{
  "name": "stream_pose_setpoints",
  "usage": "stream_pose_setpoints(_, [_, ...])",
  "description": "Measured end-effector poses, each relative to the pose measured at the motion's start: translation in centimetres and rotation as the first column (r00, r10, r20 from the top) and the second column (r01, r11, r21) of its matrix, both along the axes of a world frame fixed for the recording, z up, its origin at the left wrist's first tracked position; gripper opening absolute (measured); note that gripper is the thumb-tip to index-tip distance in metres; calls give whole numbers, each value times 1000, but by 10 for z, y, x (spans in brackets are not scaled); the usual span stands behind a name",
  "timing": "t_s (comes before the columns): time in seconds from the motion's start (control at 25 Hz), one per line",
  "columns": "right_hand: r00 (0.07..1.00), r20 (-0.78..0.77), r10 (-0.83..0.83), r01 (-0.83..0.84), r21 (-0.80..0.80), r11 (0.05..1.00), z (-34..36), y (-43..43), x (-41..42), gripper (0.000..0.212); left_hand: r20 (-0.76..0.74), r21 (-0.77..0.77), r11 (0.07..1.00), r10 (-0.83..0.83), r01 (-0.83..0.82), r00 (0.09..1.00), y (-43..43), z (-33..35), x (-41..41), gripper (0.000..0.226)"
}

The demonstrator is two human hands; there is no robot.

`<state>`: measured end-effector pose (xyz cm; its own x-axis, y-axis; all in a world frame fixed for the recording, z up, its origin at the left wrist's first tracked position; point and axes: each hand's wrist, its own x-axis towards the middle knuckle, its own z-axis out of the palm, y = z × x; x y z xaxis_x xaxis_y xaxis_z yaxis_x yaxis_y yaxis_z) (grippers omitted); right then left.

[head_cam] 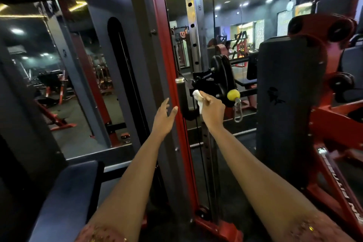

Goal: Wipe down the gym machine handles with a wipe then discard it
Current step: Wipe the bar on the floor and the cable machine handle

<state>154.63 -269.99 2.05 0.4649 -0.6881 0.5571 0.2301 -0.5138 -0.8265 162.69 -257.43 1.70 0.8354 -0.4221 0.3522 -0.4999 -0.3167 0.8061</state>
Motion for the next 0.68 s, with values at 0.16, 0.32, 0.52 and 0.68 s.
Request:
stream_pose_setpoints(0.16, [992, 100, -71, 70, 16, 997, 17, -15, 76, 30, -94, -102, 994, -47, 38, 994, -35, 9, 60, 51])
stream_pose_setpoints(0.32, [980, 180, -88, 107, -99, 989, 8, -30, 130, 34, -172, -229, 970, -125, 83, 977, -69, 8, 109, 43])
stream_pose_setpoints(0.52, [965, 261, 13, 53, -244, 968, -24, -28, 151, 34, -259, -387, 914, -230, 117, 938, -85, -4, 127, 39])
stream_pose_setpoints(0.68, [981, 178, 80, -27, -284, 958, -56, -34, 149, 38, -270, -423, 900, -237, 106, 933, -87, -10, 133, 36])
